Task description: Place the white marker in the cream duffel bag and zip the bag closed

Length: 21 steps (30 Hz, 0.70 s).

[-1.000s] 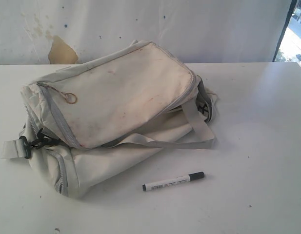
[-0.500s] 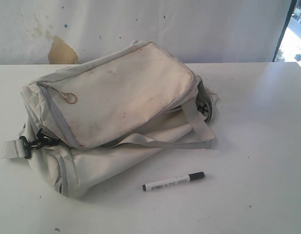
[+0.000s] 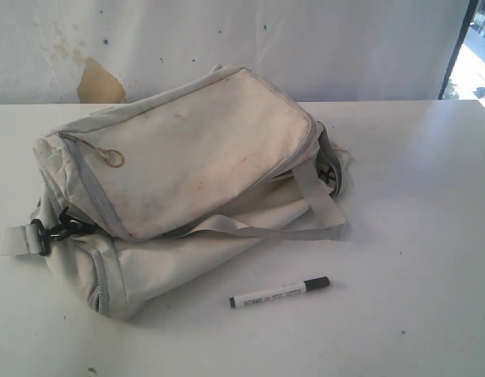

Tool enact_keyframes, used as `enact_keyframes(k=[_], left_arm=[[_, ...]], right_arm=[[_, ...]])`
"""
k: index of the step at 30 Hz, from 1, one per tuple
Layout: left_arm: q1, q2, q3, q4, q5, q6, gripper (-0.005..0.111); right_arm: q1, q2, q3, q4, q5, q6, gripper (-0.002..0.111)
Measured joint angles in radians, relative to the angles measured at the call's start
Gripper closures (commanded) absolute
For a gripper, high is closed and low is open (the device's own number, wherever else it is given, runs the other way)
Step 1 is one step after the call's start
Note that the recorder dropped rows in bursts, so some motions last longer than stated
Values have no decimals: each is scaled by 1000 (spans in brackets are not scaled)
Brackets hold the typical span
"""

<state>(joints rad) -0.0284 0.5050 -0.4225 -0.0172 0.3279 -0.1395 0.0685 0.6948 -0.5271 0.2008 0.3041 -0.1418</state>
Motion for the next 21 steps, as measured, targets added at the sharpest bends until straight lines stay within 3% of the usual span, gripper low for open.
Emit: enact_keyframes(k=[6,13,17,21], left_arm=[[0,180,-115,-53,119,-39,64],[0,432,-298,-80,259,-41,64],[0,588,-377,-97,298,-5,63],[10,716,-452,-140,345,45,55]], right_arm=[[57,168,-88,212,121,-125,75],[114,375,-220,398,287,-295,55],[148,463,-289,520,320,-398,55],[183,540,-357,564,330,-426,55]])
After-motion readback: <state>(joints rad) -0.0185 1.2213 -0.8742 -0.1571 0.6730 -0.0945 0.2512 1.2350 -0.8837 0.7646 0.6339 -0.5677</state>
